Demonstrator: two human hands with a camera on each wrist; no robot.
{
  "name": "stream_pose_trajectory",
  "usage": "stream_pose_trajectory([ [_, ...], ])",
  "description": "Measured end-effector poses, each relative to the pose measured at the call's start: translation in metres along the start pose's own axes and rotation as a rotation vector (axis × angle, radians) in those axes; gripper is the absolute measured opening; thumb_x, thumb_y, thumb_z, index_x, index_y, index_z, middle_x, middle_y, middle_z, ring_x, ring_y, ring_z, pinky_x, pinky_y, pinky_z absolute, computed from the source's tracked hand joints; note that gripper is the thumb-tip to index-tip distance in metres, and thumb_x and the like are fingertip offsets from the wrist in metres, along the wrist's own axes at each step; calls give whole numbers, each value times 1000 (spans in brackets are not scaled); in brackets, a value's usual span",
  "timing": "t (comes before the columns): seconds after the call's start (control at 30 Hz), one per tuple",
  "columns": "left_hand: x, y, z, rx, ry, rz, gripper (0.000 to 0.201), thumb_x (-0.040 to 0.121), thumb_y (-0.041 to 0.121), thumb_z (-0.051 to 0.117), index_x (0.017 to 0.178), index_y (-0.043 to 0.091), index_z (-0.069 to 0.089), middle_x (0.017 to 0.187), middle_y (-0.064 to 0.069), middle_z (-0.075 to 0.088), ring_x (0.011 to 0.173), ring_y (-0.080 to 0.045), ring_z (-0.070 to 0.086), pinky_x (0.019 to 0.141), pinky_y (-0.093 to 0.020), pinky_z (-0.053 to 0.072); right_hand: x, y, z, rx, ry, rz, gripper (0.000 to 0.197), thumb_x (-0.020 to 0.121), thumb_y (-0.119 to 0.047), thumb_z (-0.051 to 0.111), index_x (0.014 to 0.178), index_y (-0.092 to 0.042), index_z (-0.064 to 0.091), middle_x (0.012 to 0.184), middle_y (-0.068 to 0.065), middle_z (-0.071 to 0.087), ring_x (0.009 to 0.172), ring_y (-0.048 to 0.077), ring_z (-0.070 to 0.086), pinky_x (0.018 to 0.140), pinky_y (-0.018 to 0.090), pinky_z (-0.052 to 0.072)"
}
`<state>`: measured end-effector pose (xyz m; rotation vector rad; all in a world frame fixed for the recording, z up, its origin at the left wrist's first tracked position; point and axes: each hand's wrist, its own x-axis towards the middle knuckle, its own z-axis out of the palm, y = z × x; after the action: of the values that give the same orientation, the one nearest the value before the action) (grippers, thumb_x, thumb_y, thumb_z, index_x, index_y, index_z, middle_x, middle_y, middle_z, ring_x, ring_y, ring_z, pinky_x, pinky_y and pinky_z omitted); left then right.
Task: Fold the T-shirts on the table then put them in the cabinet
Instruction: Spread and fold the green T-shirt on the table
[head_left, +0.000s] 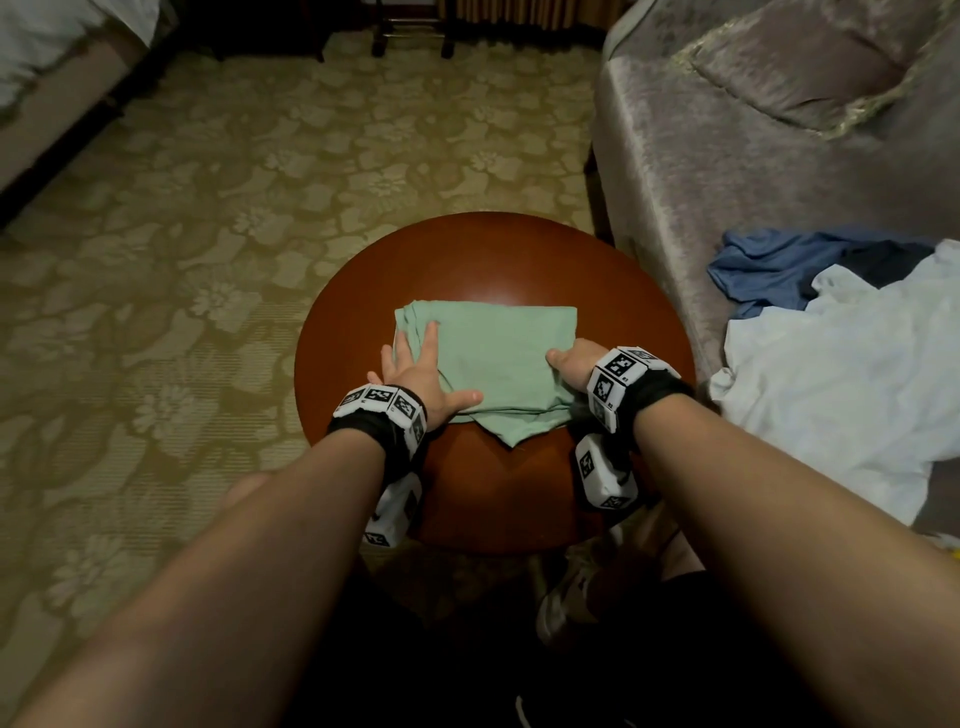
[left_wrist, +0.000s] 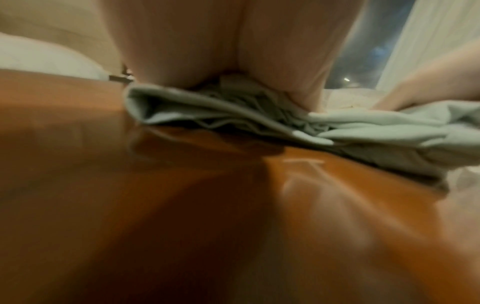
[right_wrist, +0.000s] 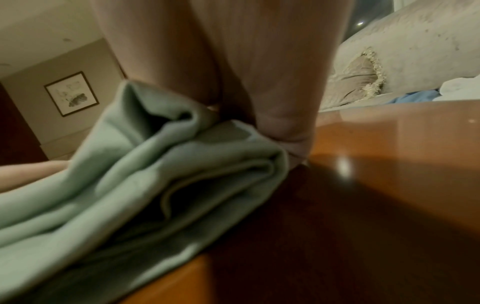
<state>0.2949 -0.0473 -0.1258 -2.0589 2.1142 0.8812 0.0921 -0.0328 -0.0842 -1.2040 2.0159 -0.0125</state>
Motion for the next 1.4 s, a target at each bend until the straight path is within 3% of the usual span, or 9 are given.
stream_pose_trajectory([
  [0.23,2,9,-20,-241,113,-199,126,69,40,82,151,25,-13,157,-13,14,143,-34,17,115,-51,22,-4,4,-2,-36,-4,-27,49,104,-33,33,135,3,43,138,20,48,124,33,48,99,34,37],
  [0.37,7,15,-30,-407,79,-362,125,70,57,75,152,17,-9,158,-15,11,142,-38,22,113,-53,27,0,8,-2,34,1,-45,48,102,-36,36,131,0,49,132,17,55,116,33,54,98,35,41],
  [0.5,13,9,-27,-524,39,-444,113,69,61,73,149,7,15,151,-17,33,131,-40,41,105,-50,39,3,12,-3,113,24,-1,50,103,-33,37,142,-1,35,142,16,45,127,31,46,98,31,37],
  [0.63,14,6,-24,-603,7,-406,87,76,49,74,141,3,38,141,-17,47,122,-39,50,100,-47,44,4,12,-2,165,43,3,55,104,-36,34,145,0,29,146,17,40,132,31,41,103,32,34],
  [0.8,14,-5,-14,-646,50,-321,88,85,44,67,150,7,21,154,-11,30,138,-32,34,112,-44,32,7,12,1,171,32,14,58,104,-40,28,143,3,33,148,20,37,134,33,39,106,35,33],
  [0.97,9,-11,-12,-714,66,-232,98,65,61,71,143,12,38,144,-4,47,128,-28,48,106,-44,39,9,15,0,176,17,14,58,103,-40,30,146,0,29,152,18,31,138,32,33,110,34,28],
  [1.07,3,-10,-21,-729,52,-193,74,81,49,69,138,8,45,136,-2,54,121,-27,54,102,-38,43,8,19,0,199,33,2,57,103,-38,32,149,-4,24,153,16,29,139,31,32,111,34,27],
  [1.3,2,19,-47,-778,115,-12,72,60,61,72,115,16,60,109,1,69,98,-23,66,93,-45,51,-8,26,-27,412,279,-73,41,101,-33,39,129,-4,51,131,14,55,117,33,54,94,35,41],
  [1.4,-21,55,-70,-831,202,30,64,72,46,77,121,10,53,115,0,63,104,-22,62,95,-39,49,-26,31,-58,420,434,-127,38,101,-31,39,122,-2,53,128,17,56,117,35,52,91,34,40],
])
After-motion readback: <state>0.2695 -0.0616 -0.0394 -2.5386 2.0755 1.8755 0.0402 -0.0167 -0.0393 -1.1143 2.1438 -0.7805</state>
